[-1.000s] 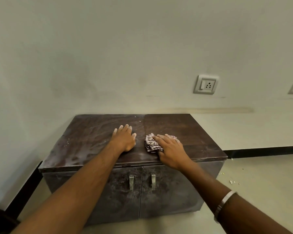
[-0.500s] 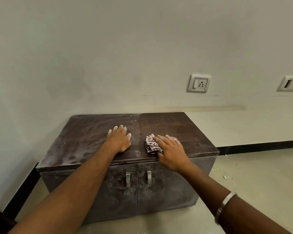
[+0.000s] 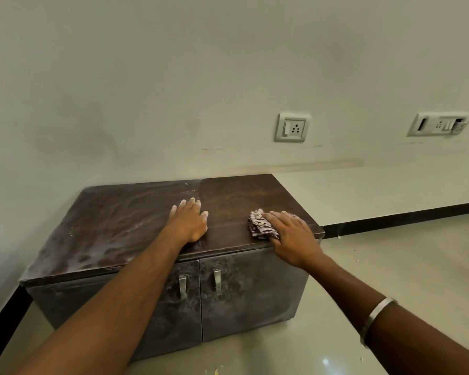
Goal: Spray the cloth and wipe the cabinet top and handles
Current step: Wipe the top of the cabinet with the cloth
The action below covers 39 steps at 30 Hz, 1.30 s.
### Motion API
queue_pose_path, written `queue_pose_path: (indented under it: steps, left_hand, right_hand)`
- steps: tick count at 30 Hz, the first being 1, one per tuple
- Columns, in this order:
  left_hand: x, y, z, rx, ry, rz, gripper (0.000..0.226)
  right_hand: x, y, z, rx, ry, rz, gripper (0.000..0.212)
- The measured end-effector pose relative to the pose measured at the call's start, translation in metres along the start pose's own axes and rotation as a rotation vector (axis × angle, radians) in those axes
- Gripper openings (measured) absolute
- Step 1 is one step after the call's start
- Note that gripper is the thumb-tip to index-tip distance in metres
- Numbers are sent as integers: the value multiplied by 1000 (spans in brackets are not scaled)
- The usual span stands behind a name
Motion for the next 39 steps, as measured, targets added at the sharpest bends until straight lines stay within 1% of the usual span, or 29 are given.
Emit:
queue_pose_path:
  steps: [4, 7, 11, 14, 18, 24, 26, 28, 31, 37, 39]
  left_hand:
    - [2, -17, 6, 25, 7, 0, 59]
    - [3, -25, 9, 34, 5, -9, 58]
    - [2, -33, 11, 54, 0, -9, 58]
    - [1, -31, 11, 59, -7, -4, 57]
    - [-1, -18, 8, 28, -11, -16, 58]
    - [-2, 15, 9, -46, -5, -5, 59]
    - [-2, 23, 8, -71, -10, -18, 59]
    - [-1, 25, 9, -74, -9, -29, 58]
    - [-1, 21, 10, -66, -8, -34, 59]
    - [-2, 8, 17, -33, -24, -58, 59]
    - [-1, 9, 20, -27, -27, -55, 59]
  right_hand:
    - [-8, -52, 1, 137, 26, -14, 58]
    - [-12, -71, 3, 188, 24, -9, 57]
    - [-11, -76, 7, 234, 11, 1, 59]
    - [-7, -64, 16, 251, -1, -14, 60]
    - [3, -15, 31, 169, 21, 16, 62]
    - [22, 84, 36, -105, 13, 86, 66]
    - [23, 93, 34, -152, -6, 86, 64]
    - [20, 87, 35, -151, -11, 70, 62]
    - [14, 55, 41, -62, -4, 37, 58]
    - [-5, -39, 49, 239, -27, -3, 57]
    - [-8, -58, 54, 312, -31, 4, 58]
Point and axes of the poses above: each hand's wrist, its own z-axis towards the middle knuckle, its own x-axis out of the palm, y = z × x, the point moved 8 cm from there along z, towards the middle knuckle, and after that the axes turned 2 degrees about x, right-handed, at the moved point
